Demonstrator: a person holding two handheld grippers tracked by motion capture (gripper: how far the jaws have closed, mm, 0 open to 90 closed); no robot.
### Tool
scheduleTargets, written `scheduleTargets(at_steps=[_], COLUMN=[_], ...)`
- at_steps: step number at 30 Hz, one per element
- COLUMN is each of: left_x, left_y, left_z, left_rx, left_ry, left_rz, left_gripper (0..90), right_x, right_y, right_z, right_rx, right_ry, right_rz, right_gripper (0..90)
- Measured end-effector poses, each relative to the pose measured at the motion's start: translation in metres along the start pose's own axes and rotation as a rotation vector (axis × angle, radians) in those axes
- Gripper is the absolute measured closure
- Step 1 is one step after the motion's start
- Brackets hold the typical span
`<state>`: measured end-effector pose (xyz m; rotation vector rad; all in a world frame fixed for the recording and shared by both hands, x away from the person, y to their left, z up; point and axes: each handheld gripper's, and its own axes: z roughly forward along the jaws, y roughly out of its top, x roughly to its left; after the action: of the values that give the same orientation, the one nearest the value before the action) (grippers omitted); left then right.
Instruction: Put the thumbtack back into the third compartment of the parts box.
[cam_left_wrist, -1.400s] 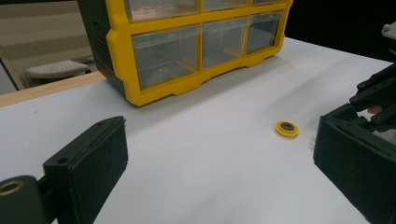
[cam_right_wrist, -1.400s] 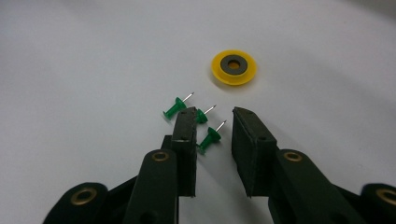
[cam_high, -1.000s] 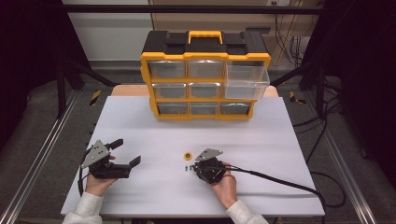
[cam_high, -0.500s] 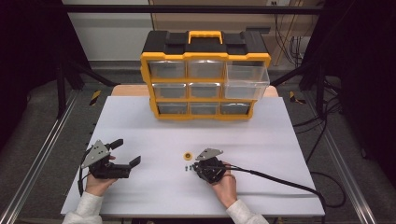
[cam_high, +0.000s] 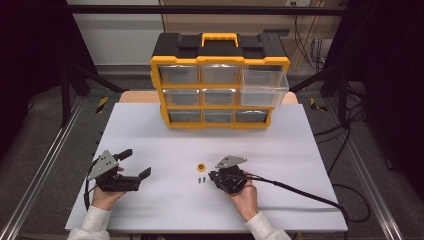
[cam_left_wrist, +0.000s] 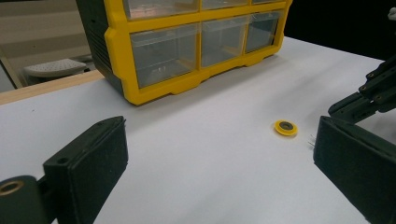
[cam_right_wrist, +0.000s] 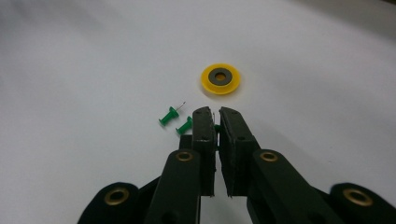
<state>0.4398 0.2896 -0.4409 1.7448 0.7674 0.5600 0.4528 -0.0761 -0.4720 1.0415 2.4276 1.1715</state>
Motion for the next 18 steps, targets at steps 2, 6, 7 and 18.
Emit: scheduleTargets(at_steps=[2, 6, 7, 18], left_x=[0.0, 0.0, 0.0, 0.0], left_y=[0.0, 0.0, 0.0, -0.001], left_z=[0.0, 0.0, 0.0, 0.001], left_rx=[0.0, 0.005, 0.004, 0.006], left_ry=[0.002, 0.002, 0.003, 0.003], left_rz=[-0.001, 0.002, 0.001, -0.003], left_gripper=[2.7, 2.6, 2.7, 2.7], right_x=[0.0, -0.001, -0.001, -0.01], right_y=[0.001, 0.003, 0.004, 0.01], right_z=[-0.004, -0.011, -0.013, -0.04], right_rx=[-0.017, -0.038, -0.043, -0.102], right_ry=[0.003, 0.018, 0.022, 0.027], right_rz=[-0.005, -0.005, -0.004, 0.004], right_gripper=[85.2, 85.2, 85.2, 85.2])
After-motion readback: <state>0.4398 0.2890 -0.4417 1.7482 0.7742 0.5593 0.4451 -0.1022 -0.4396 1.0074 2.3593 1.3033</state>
